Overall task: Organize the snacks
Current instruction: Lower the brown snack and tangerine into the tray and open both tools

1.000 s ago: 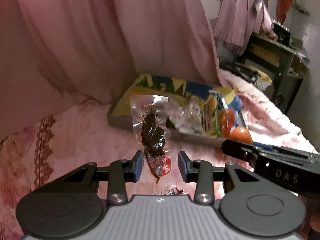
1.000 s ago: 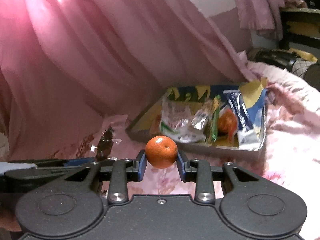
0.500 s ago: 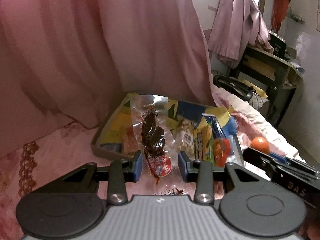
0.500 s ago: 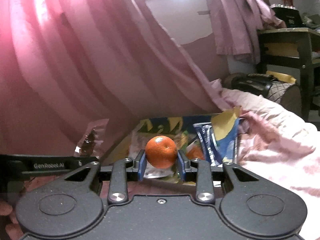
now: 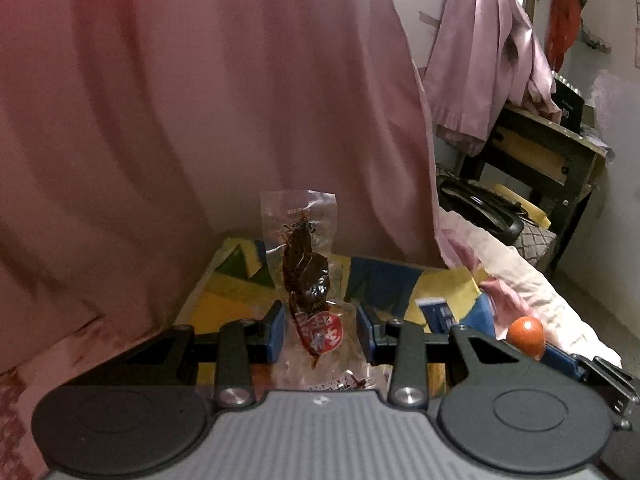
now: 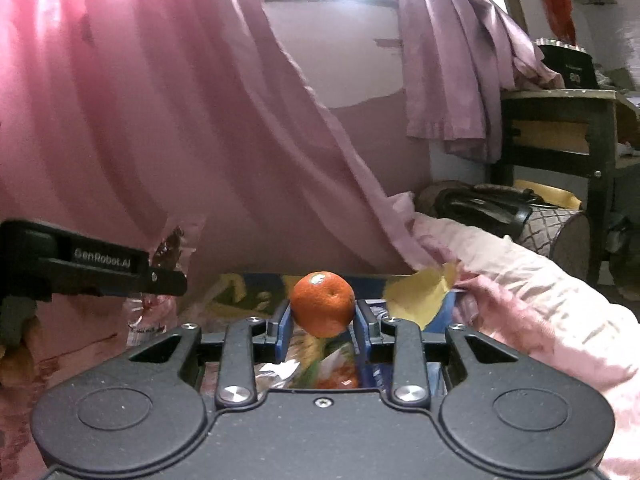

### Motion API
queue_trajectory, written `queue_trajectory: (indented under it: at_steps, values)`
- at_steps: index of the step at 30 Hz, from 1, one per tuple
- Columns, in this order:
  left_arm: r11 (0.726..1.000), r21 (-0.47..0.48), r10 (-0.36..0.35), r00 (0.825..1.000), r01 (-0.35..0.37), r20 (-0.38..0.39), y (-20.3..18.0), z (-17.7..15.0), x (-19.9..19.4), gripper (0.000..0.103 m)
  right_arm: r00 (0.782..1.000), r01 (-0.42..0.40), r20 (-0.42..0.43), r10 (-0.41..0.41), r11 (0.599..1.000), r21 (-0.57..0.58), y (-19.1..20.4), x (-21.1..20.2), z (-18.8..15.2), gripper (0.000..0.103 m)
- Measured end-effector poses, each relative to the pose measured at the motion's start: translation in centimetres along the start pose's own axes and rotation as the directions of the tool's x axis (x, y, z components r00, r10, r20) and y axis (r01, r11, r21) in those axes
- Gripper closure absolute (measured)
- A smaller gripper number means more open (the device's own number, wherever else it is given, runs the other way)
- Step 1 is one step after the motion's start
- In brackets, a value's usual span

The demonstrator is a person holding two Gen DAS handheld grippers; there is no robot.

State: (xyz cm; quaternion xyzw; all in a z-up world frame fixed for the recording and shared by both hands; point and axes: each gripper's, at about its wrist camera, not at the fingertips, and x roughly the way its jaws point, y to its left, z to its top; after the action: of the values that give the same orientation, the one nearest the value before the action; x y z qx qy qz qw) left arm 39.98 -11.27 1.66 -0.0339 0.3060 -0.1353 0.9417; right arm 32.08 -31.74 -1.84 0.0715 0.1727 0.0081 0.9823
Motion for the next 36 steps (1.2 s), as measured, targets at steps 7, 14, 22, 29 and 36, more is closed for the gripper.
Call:
queue_trajectory:
  at_steps: [7,14,22,29,36]
  values:
    - [1.0,0.011,-0.021,0.998,0.021,-0.063,-1.5,0.4,5.5,0.063,0.996,0.004,-0.084,0.002,0.997,0.074,-2.6,4.4,-0.8,0.069]
    - [1.0,0.0,0.01,0.985,-0.01,-0.17,-1.7,-1.0,8.4,0.062,0.987,-0.001,-0.157,0.017,0.995,0.1,-2.9,6.4,-1.7,0.068]
    - [0.999,-0.037,0.021,0.979,-0.029,-0.201,-1.4,-2.1,8.7,0.061,0.982,-0.006,-0.188,0.029,0.993,0.12,-2.9,6.8,-2.4,0.068]
    - [0.999,-0.034,0.033,0.977,-0.041,-0.21,-1.3,-2.1,9.1,0.059,0.98,-0.013,-0.197,0.028,0.997,0.078,-2.1,7.0,-2.6,0.067]
    - [0.996,-0.041,0.07,0.976,-0.081,-0.207,-0.8,-3.0,9.0,0.063,0.98,-0.025,-0.194,0.042,0.996,0.09,-1.9,7.2,-2.7,0.065]
